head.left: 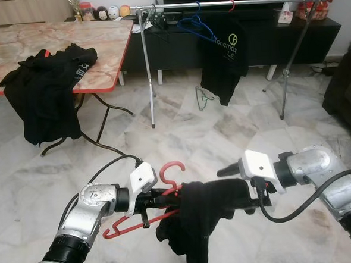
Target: Hang hanger
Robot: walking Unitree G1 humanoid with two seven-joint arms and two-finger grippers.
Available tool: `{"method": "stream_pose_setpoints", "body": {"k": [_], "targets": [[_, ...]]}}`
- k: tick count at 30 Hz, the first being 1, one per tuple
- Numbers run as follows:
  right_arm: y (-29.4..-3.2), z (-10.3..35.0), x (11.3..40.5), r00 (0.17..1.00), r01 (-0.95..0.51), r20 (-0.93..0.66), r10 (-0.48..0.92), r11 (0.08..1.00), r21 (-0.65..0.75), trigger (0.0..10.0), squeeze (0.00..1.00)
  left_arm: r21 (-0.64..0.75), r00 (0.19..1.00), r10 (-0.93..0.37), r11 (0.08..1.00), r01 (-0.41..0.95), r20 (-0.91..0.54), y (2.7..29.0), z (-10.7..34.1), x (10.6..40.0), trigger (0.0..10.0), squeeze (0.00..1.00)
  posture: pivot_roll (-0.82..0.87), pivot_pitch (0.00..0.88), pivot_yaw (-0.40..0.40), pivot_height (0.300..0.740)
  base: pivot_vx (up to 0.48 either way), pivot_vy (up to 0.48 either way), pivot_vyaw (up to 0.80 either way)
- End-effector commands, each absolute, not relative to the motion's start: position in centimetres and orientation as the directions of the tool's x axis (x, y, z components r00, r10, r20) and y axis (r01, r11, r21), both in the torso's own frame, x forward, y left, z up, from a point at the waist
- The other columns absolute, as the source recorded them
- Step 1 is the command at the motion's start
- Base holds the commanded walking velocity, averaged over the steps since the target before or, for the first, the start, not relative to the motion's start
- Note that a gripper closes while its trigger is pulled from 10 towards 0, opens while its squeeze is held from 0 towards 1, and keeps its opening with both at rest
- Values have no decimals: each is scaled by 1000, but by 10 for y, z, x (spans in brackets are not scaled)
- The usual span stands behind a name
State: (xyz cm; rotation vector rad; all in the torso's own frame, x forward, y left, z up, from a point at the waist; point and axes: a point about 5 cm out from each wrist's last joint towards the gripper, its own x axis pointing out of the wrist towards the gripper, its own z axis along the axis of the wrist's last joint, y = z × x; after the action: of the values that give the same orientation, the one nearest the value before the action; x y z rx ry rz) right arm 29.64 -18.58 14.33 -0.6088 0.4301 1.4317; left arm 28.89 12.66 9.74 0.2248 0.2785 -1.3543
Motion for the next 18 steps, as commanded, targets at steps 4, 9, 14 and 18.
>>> {"method": "stream_pose_setpoints", "body": {"k": [4,9,14,18], "targets": [[-184,144,304,92,-988,-636,766,-10,-155,10000,0,46,158,-935,151,987,-317,124,105,287,10000,0,-107,0,-59,740,0,0,0],[-176,143,307,59,-990,-630,774,-37,-138,10000,0,40,143,-936,138,990,-322,124,104,285,10000,0,-100,0,-61,740,0,0,0],[-171,137,306,16,-991,-631,776,-70,-112,10000,0,38,136,-936,130,991,-324,122,104,284,10000,0,-92,0,-63,740,0,0,0],[-166,134,304,-19,-991,-623,782,-97,-92,10000,0,37,134,-937,128,991,-323,122,104,284,10000,0,-92,0,-63,740,0,0,0]]}}
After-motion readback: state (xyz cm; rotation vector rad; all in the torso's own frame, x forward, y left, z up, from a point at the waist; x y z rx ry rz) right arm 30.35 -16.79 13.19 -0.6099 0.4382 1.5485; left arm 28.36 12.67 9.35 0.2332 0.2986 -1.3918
